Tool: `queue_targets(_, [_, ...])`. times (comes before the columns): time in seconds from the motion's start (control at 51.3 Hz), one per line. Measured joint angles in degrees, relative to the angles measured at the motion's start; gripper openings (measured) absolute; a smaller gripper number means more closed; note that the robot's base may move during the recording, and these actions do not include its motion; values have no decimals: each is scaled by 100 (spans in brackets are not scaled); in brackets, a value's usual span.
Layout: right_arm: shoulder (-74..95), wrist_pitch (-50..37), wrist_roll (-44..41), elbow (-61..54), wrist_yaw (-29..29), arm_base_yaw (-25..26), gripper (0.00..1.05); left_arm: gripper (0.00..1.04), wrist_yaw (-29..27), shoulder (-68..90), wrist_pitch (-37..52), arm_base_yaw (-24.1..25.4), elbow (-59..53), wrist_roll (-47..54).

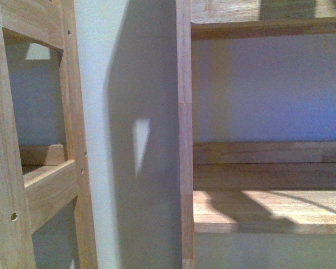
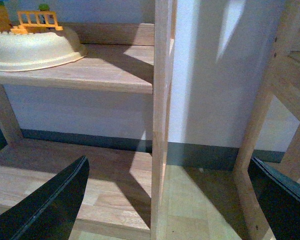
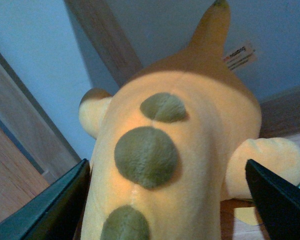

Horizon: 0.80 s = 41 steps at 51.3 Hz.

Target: Put away toys

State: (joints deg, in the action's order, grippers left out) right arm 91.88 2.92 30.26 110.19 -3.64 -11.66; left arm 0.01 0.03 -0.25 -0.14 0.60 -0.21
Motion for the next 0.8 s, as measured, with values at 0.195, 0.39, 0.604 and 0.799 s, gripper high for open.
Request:
queue_targets(0.195, [-564, 11, -20, -269, -83, 20, 98, 99, -2, 0, 0, 0, 0, 0])
queue_targets(0.39, [-1893, -315, -470, -1436, 22, -72, 98, 99, -2, 0, 0, 0, 0, 0])
queue_targets(0.604, [-3521, -682, -737, -3228, 339, 149, 98, 99, -2, 0, 0, 0, 0, 0])
queue_targets(0.799, [-5042, -643, -916, -5014, 813, 525, 98, 99, -2, 0, 0, 0, 0, 0])
